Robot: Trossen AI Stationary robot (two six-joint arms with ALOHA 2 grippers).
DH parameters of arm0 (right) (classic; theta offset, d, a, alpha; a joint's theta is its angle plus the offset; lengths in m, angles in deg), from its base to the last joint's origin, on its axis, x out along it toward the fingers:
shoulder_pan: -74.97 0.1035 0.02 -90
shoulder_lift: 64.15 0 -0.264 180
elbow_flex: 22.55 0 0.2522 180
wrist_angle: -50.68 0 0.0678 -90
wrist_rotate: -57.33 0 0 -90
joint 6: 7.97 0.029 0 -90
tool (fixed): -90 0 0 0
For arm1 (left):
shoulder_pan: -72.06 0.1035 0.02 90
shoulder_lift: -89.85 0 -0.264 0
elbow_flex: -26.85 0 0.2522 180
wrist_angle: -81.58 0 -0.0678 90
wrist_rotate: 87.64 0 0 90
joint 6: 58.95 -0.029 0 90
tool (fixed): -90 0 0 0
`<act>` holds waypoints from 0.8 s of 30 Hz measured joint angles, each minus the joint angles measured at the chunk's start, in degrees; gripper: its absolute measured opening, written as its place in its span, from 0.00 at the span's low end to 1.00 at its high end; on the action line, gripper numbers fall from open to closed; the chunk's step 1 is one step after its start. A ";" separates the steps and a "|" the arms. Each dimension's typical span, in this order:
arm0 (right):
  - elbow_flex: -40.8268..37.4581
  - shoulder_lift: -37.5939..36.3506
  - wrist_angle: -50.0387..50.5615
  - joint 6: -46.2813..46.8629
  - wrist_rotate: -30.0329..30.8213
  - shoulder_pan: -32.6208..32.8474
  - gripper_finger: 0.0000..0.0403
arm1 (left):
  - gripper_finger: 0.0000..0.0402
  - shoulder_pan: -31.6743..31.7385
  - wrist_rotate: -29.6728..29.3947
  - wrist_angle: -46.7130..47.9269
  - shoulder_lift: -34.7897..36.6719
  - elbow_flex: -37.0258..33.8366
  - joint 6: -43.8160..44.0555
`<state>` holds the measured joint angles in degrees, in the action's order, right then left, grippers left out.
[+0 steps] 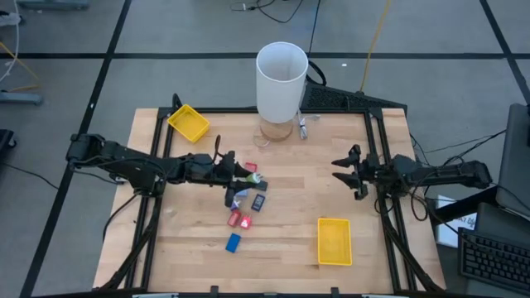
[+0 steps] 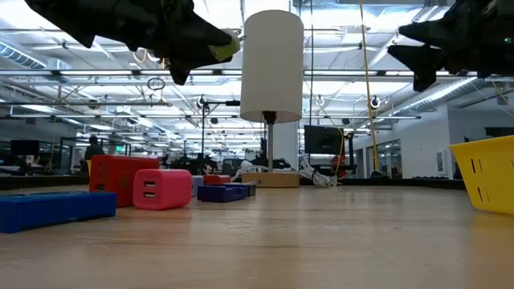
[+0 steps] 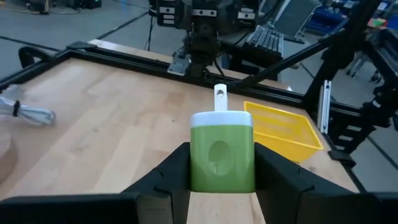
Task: Pick & Place Office items
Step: Put the green charger adapter into the bottom yellow bin
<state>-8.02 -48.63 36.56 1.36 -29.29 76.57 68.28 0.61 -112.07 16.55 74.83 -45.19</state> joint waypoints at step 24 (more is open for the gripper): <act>31.40 62.76 -15.91 -28.39 -0.46 1.64 0.49 | 0.34 6.24 29.20 0.66 -15.39 11.43 16.45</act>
<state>23.38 14.13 20.65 -27.02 -29.75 78.21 74.52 29.81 -111.41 1.16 86.26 -28.74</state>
